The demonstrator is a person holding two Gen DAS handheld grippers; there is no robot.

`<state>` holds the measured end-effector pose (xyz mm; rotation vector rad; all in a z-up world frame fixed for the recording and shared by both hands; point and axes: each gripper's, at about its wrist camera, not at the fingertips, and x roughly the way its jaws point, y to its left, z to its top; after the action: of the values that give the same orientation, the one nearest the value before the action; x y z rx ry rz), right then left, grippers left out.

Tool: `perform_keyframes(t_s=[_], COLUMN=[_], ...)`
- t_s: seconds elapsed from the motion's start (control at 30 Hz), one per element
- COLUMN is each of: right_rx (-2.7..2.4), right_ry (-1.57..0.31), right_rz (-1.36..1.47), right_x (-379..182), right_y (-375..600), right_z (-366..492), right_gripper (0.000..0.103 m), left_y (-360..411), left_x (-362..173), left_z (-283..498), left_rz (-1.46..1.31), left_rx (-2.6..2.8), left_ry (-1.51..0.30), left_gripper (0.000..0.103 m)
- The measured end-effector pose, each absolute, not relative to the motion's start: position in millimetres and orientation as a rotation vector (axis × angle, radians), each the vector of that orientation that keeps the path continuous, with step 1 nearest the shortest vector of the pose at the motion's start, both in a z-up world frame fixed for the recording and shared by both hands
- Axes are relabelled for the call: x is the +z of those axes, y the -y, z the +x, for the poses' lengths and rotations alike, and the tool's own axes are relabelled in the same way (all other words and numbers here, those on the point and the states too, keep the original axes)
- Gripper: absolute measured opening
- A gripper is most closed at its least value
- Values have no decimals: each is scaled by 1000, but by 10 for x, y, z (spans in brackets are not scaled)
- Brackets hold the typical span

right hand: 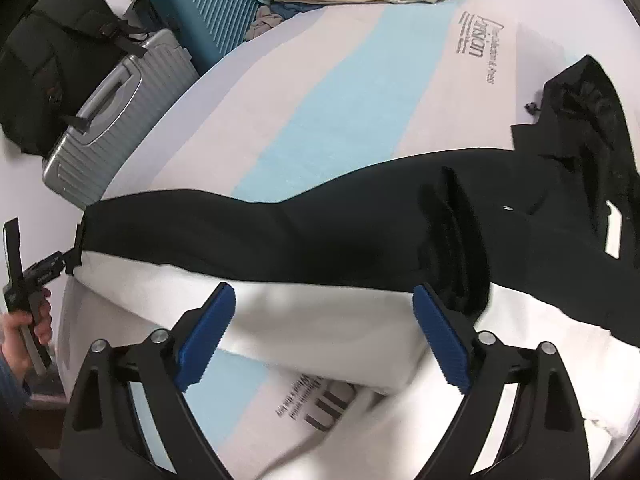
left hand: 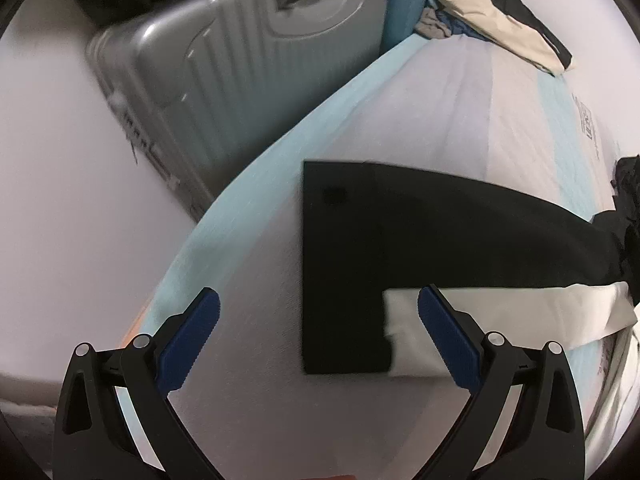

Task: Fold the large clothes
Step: 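Lay the sleeve on the jacket body and open the right gripper, then close the left gripper on the other black sleeve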

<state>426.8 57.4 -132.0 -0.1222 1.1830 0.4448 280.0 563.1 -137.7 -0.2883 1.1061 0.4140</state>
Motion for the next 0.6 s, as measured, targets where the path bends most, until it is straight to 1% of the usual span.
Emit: perform_keyframes(t_s=[0.2, 0.37, 0.4, 0.47, 0.5, 0.57, 0.6], right_rx=[376, 306, 288, 263, 254, 238, 228], right_ry=[-1179, -1186, -1192, -1197, -1198, -1192, -1188], right_rz=[-146, -172, -170, -161, -156, -152, -151], right_x=[-1281, -1329, -1346, -1361, -1362, -1355, -1354], right_y=[-239, 82, 161, 256, 302, 356, 394], right_z=[4227, 4204, 4198, 4182, 4173, 4149, 4141], right_gripper=[88, 89, 89, 89, 89, 89, 89], left_y=[-5689, -5695, -5671, -5629, -5592, -5549, -5527], left_x=[-1608, -1630, -1599, -1557, -1541, -1537, -1536], left_z=[2820, 2987, 2996, 3034, 3050, 3069, 3073], left_rz=[-367, -389, -392, -381, -369, -369, -355], left_rx=[332, 320, 314, 304, 294, 279, 276], left_ry=[-1140, -1133, -1128, -1120, -1120, -1119, -1118], left_gripper=[97, 96, 94, 84, 82, 73, 72])
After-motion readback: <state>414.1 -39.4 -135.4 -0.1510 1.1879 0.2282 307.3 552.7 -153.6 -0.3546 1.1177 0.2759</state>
